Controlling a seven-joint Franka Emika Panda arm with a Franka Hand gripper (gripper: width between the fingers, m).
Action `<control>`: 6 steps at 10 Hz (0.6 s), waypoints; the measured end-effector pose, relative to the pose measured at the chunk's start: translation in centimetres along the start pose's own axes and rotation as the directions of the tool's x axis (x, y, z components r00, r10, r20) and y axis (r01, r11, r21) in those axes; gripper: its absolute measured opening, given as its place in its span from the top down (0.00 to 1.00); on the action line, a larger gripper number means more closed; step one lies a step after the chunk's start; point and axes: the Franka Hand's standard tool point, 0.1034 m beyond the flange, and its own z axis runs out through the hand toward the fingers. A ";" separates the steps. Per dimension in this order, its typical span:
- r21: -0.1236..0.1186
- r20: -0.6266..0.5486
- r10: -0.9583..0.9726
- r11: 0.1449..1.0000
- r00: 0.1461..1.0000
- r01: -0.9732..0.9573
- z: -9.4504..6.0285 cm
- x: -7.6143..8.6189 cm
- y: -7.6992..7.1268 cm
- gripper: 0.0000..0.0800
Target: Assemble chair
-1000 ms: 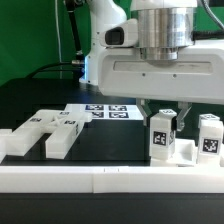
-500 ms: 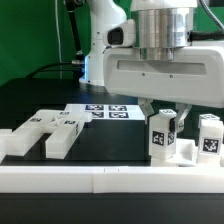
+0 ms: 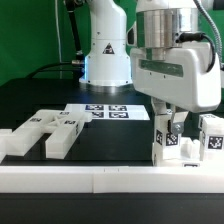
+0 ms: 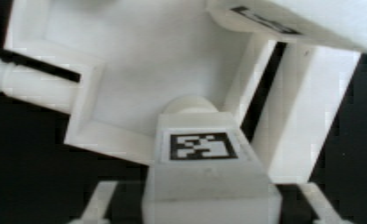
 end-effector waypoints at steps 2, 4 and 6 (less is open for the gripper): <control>0.005 0.005 0.176 0.984 0.984 -0.176 0.0 -0.2 -0.2 0.64; 0.005 0.007 0.299 0.954 0.954 -0.299 0.0 -0.2 -0.3 0.64; 0.006 0.007 0.398 0.917 0.917 -0.398 0.1 -0.1 -0.3 0.64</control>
Offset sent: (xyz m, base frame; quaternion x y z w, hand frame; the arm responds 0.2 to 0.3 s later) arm 0.0028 0.0029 -0.0026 -0.0098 -0.0096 0.2250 0.9743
